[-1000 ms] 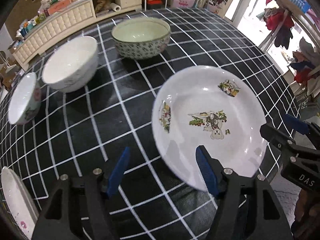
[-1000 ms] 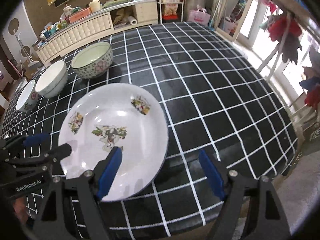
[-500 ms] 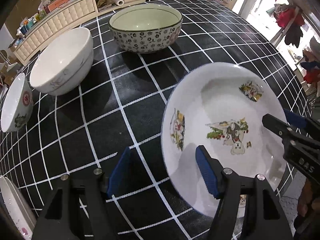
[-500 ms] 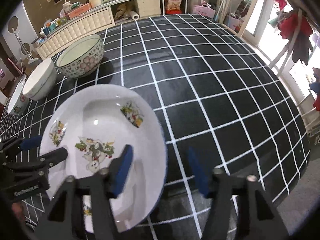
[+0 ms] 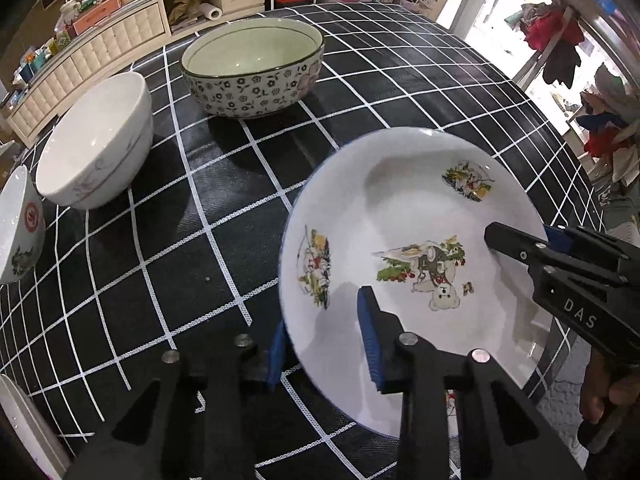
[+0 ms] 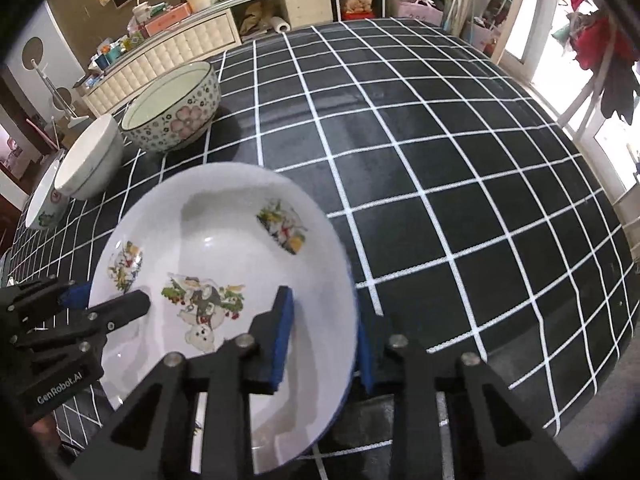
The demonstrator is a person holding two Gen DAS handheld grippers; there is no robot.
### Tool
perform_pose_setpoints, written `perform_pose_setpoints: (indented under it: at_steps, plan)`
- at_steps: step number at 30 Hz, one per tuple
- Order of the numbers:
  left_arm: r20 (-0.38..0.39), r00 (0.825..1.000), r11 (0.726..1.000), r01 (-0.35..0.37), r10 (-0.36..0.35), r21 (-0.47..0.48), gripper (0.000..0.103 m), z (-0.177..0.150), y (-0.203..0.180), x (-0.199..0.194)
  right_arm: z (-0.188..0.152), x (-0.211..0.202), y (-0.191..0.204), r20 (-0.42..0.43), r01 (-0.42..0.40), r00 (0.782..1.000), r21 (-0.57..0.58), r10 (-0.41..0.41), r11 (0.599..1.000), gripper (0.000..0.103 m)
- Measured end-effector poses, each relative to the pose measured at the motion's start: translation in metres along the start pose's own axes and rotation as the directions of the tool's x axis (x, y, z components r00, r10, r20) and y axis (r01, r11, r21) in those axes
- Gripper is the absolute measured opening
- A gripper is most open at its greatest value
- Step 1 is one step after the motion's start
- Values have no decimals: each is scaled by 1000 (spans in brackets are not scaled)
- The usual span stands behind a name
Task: Organize plates and bowls
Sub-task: 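Lift the cartoon-print plate and carry it over the stacked plates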
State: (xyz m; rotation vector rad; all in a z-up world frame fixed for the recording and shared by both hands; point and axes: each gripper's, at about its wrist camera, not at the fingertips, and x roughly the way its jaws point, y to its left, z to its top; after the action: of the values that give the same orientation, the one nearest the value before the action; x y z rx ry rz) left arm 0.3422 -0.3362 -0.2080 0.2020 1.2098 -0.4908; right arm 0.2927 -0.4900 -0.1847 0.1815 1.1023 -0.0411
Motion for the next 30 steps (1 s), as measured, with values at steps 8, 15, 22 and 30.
perform_pose_setpoints:
  at_steps: [8,15,22,30]
  plan:
    - [-14,1000,1000,-28,28,10,26,-5,-6,-4,-6,-7,7,13,6,1000,5,-6,1000,27]
    - [-6,999,999,-41,41,20,26,-25,8,-29,-13,-26,30,24,-17,1000,-1,17,1000,24]
    - [33,998,997,-56,58,-51,26,-56,44,-72,-14,-50,82,44,-29,998,-85,33,996,24]
    - [65,991,985,-108,117,-136,26,-98,105,-124,-20,-60,159,51,-86,994,-175,96,981,24]
